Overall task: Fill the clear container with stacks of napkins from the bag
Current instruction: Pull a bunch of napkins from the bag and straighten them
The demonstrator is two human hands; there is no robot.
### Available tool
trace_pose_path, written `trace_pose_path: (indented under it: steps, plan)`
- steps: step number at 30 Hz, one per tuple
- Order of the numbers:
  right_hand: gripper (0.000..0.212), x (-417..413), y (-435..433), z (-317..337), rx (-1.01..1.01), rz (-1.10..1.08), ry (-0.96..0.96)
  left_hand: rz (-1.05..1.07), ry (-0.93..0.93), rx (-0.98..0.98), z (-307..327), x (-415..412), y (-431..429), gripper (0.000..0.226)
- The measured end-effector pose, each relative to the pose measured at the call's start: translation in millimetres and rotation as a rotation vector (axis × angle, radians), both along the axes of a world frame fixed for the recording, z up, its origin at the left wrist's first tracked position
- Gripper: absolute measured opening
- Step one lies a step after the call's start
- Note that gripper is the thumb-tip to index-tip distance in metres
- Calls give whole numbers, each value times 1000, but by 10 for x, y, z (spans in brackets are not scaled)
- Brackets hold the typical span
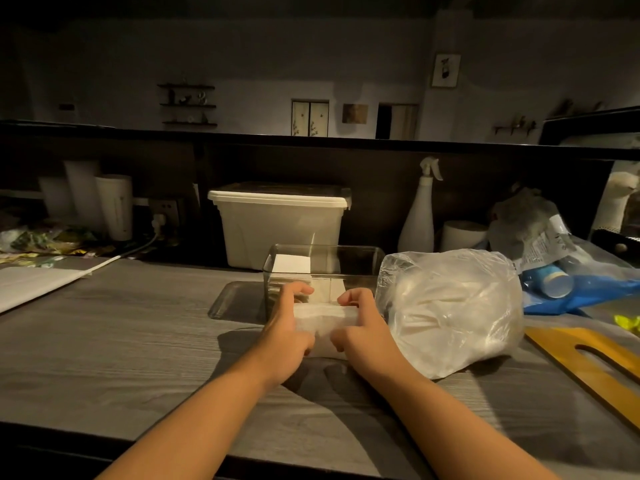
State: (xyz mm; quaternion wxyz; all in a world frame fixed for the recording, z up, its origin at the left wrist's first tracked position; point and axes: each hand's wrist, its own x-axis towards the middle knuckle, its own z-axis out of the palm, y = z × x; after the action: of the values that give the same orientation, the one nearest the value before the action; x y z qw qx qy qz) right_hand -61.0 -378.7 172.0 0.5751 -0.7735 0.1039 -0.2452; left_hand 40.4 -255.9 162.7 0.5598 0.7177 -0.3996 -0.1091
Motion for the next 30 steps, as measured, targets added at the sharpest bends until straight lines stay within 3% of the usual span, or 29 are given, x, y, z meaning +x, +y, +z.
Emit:
trace_pose_path:
  steps: [5, 10, 13, 30]
  plan:
    - [48, -13, -18, 17, -3, -60, -26, 10, 111, -112, 103, -40, -14, 52]
    - [56, -25, -31, -20, -5, -20, -1, 8, 119, -102, 55, 28, -15, 70]
    - [59, -38, -46, -18, -25, -32, 51, 19, 134, -79, 57, 38, 2, 68]
    - [27, -188, -244, 56, -182, -98, 228, 92, 211, -118, 103, 98, 185, 64]
